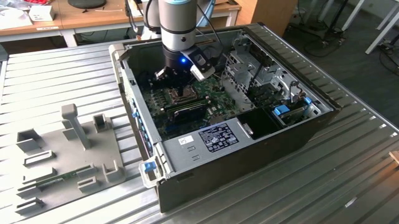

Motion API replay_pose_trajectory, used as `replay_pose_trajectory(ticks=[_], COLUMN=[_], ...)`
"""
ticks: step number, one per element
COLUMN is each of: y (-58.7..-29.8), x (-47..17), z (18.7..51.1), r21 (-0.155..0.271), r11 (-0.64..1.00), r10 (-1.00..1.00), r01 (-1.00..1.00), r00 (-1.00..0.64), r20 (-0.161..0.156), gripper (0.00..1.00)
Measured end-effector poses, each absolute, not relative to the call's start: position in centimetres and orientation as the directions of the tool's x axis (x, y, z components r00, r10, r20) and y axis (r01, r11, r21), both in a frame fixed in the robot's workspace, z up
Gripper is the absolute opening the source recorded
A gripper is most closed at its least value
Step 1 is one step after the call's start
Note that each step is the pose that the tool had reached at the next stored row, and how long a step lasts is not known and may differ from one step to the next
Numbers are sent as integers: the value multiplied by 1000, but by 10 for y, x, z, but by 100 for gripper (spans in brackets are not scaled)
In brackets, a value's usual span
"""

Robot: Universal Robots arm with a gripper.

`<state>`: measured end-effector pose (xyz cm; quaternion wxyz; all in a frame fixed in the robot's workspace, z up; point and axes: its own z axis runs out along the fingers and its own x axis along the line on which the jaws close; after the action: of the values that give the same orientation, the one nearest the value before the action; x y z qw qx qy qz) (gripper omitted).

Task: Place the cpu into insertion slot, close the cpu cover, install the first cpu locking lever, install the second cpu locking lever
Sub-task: 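Install the second cpu locking lever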

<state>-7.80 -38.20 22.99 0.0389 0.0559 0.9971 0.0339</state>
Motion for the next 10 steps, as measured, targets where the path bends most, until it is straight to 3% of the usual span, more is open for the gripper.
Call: replay_pose_trajectory(ticks=[10], y=[-383], x=[-80], z=[230], r21=[72], r11=[991], r10=[114], r01=[109], r00=[-991], r20=[-74], gripper=[10])
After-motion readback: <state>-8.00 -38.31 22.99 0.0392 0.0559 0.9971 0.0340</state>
